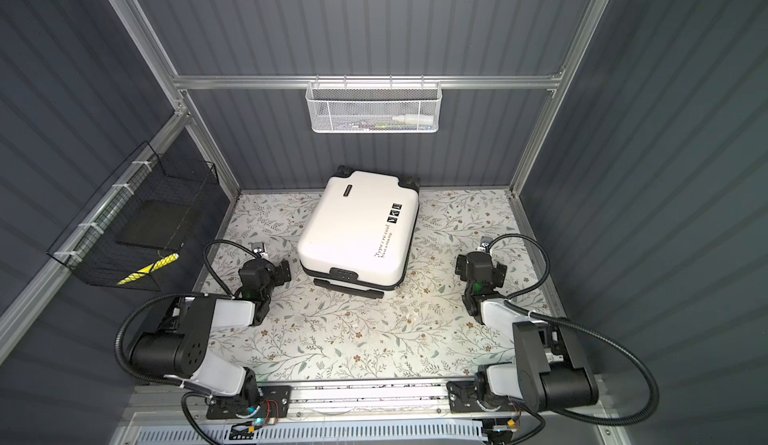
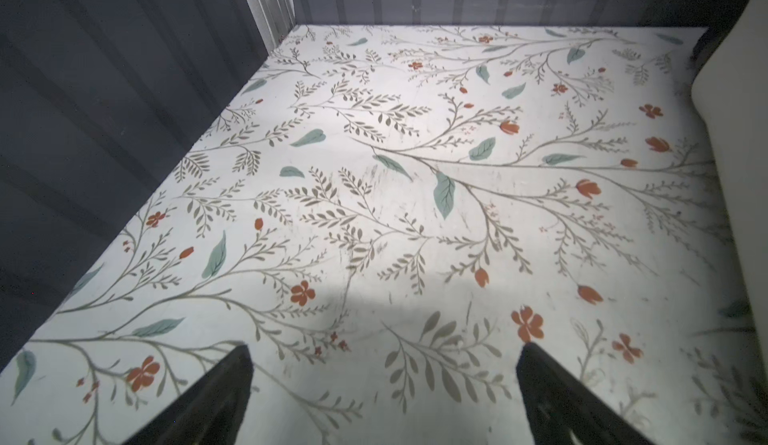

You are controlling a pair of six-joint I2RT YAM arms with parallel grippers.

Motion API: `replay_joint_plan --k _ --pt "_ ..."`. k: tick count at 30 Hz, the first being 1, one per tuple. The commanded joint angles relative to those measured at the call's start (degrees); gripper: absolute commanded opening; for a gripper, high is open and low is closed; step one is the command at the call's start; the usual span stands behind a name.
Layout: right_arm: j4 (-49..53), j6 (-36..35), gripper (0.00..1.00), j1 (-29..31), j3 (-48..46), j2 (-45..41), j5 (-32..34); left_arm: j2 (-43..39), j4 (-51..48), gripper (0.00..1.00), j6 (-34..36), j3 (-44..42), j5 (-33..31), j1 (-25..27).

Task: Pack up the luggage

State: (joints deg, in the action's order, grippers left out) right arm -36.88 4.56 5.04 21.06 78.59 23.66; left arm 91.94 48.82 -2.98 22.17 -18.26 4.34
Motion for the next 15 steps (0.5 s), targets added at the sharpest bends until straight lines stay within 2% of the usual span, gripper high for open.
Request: replay_joint_plan --k 1,2,4,6,7,8,9,10,12,14,15 --pt "-18.98 -3.24 0.99 -2.91 -2.63 2.89 -6.78 5.02 10.55 1.0 0.86 0.0 2.59 -0.82" --pt "-15.76 -0.83 0.99 -4.77 -2.61 2.03 -9.79 6.47 13.26 1.0 1.24 0.08 2.78 -0.82" --pt "-27.02 0.3 0.99 -7.71 -5.1 6.71 -14.39 5.32 3.55 1.0 1.1 3.68 3.78 -0.9" --pt "-14.8 0.76 0.99 -8.61 -2.13 3.09 -18.56 6.55 5.92 1.0 2.08 3.91 5.02 -0.91" --pt "-20.24 -0.07 0.99 -8.6 -2.87 5.17 -19.84 6.01 3.45 1.0 1.86 4.38 4.81 -0.91" --pt "-21.95 -0.1 0.99 -8.64 -3.14 6.16 -19.94 5.93 2.75 1.0 1.9 4.62 4.86 -0.91" --pt "-16.62 0.21 0.99 -8.7 -1.93 4.51 -20.01 6.33 3.53 1.0 1.98 4.57 4.85 -0.9" --pt "-15.63 0.19 0.99 -8.74 -1.7 4.05 -20.23 6.55 4.49 1.0 2.01 4.5 4.99 -0.89" --pt "-21.13 -0.07 0.99 -8.66 -3.07 5.7 -19.94 6.36 3.5 1.0 2.0 4.7 4.89 -0.86" --pt "-17.55 0.07 0.99 -8.45 -2.83 3.79 -19.15 6.45 3.99 1.0 2.02 4.56 4.91 -0.89" --pt "-19.62 -0.36 0.99 -7.97 -3.2 4.49 -18.79 6.43 3.95 1.0 2.0 4.54 4.92 -0.91"
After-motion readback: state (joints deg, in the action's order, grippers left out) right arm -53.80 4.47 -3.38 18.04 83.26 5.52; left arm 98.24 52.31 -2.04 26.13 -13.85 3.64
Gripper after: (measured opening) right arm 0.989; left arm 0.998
